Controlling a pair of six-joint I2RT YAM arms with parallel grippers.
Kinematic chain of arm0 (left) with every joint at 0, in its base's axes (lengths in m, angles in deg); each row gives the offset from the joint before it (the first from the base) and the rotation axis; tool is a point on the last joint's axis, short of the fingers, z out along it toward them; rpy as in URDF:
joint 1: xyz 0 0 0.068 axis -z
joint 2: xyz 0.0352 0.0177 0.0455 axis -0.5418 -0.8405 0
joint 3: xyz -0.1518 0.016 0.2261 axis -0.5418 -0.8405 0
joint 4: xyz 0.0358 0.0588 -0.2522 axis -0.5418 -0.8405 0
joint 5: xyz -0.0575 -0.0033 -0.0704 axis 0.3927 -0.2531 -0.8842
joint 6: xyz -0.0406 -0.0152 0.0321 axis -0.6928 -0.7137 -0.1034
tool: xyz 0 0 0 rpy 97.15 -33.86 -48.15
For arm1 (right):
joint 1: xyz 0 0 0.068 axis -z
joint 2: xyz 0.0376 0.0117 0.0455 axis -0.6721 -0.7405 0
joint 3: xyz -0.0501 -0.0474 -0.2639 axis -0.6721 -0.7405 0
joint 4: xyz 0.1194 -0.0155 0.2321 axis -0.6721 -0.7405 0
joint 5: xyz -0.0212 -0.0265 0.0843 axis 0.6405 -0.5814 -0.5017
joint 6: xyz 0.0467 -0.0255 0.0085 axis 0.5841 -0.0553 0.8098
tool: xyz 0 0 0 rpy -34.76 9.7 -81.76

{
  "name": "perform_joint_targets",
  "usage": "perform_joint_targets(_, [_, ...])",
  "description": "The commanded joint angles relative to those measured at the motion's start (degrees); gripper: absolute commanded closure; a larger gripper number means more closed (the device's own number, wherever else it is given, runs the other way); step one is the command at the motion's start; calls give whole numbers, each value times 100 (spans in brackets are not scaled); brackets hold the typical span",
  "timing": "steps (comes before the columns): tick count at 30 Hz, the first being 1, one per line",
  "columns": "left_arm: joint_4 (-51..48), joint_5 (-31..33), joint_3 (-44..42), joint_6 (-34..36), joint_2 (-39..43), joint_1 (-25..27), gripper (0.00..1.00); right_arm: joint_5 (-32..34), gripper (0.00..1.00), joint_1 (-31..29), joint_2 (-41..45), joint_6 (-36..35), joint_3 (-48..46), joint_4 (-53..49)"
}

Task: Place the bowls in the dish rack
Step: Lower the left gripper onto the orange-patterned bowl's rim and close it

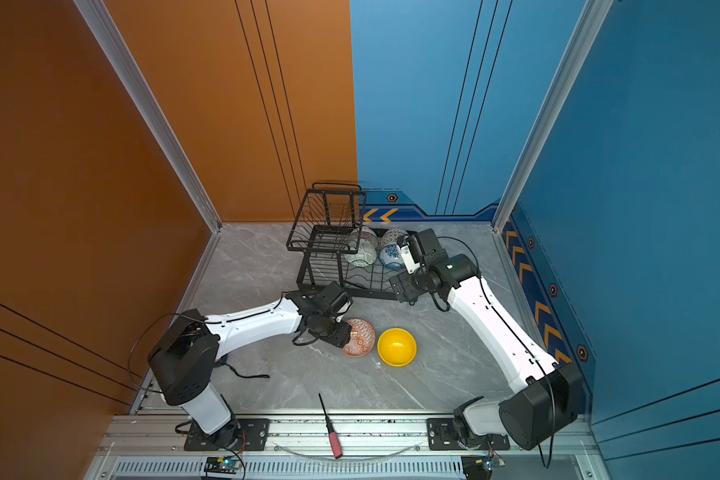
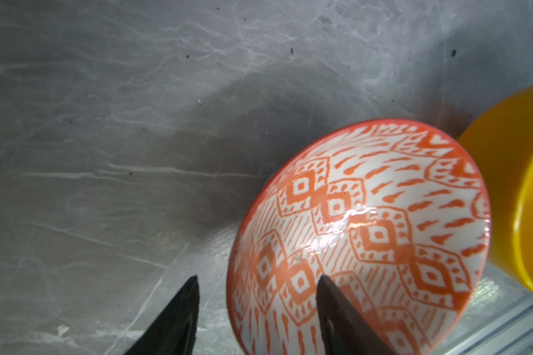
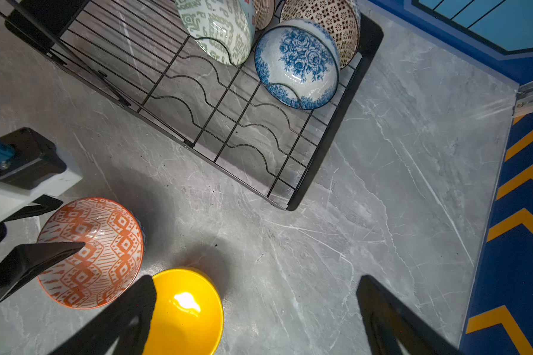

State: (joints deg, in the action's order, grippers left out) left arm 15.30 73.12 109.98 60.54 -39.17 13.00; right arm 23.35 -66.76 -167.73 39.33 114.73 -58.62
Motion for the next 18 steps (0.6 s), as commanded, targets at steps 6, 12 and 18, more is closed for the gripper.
perform_joint_targets(6, [-58, -179, 141, -46, -189, -141, 60, 101, 0, 80, 132, -103, -47, 20])
perform_joint_targets(12, [-71, -164, 142, -42, -227, -212, 68, 110, 0, 106, 103, -130, -64, 39])
perform_joint_targets(18, [-71, -158, 158, -64, -231, -251, 83, 83, 0, 142, 90, -127, -69, 52])
